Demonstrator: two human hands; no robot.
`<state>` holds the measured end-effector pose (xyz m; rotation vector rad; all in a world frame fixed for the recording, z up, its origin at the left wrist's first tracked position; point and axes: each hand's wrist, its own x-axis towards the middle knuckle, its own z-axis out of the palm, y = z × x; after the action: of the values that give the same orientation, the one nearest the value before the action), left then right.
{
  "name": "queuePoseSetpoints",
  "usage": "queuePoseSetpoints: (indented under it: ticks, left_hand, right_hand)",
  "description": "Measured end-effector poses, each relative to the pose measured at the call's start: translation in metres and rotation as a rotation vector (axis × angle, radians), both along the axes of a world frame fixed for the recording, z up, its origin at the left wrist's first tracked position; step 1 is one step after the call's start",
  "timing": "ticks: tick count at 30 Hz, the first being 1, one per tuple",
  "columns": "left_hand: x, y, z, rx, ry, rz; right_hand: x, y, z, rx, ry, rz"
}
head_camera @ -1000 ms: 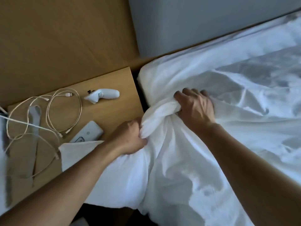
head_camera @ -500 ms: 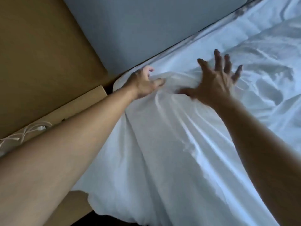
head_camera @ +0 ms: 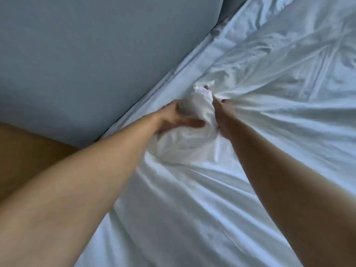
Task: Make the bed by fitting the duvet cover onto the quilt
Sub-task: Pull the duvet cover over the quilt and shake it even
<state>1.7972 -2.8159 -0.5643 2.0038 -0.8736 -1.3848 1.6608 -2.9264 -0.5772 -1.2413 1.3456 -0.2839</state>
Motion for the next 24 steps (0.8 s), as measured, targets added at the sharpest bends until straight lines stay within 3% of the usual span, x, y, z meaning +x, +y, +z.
queuePoseSetpoints:
  ticks: [2, 5, 7, 9, 11, 13, 14, 16, 18, 21, 23, 24]
  left_hand:
    - [-0.019, -0.028, -0.009, -0.002, -0.101, -0.076]
    - [0.013, -0.045, -0.016, 0.104, -0.584, 0.048]
    - [0.041, -0.033, -0.022, 0.224, -0.759, 0.128]
    - [0.044, -0.031, -0.024, 0.265, -0.699, 0.075]
    - [0.037, -0.057, -0.016, 0.117, -0.537, 0.102]
    - [0.031, -0.104, -0.002, -0.086, -0.234, 0.239]
    - [0.023, -0.127, 0.002, -0.150, -0.195, 0.217]
    - [0.002, -0.157, -0.002, -0.066, -0.407, -0.006]
    - [-0.005, -0.164, -0.027, 0.118, -0.736, -0.154]
    - [0.023, -0.180, -0.048, 0.265, -0.827, 0.030]
    - [0.015, -0.207, -0.048, 0.107, -1.050, 0.029]
    - [0.000, -0.223, -0.046, -0.132, -1.189, -0.028]
  right_hand:
    - [0.012, -0.003, 0.011, -0.079, -0.055, 0.049]
    - [0.013, -0.023, 0.011, -0.245, -0.041, 0.291]
    - [-0.006, -0.037, -0.007, -0.546, 0.384, 0.577]
    - [-0.031, -0.062, -0.022, -0.752, 0.738, 0.563]
    - [-0.047, -0.088, -0.031, -0.655, 0.787, 0.459]
    - [-0.048, -0.104, -0.048, -0.567, 0.748, 0.535]
    - [-0.043, -0.108, -0.055, -0.563, 0.727, 0.609]
    - [-0.034, -0.121, -0.063, -0.575, 0.640, 0.722]
    - [-0.040, -0.148, -0.063, -0.633, 0.628, 0.703]
    - [-0.079, -0.217, -0.063, -0.479, 0.821, 0.458]
    - [-0.097, -0.256, -0.069, -0.325, 0.868, 0.380]
    - [-0.095, -0.268, -0.077, -0.333, 0.871, 0.367]
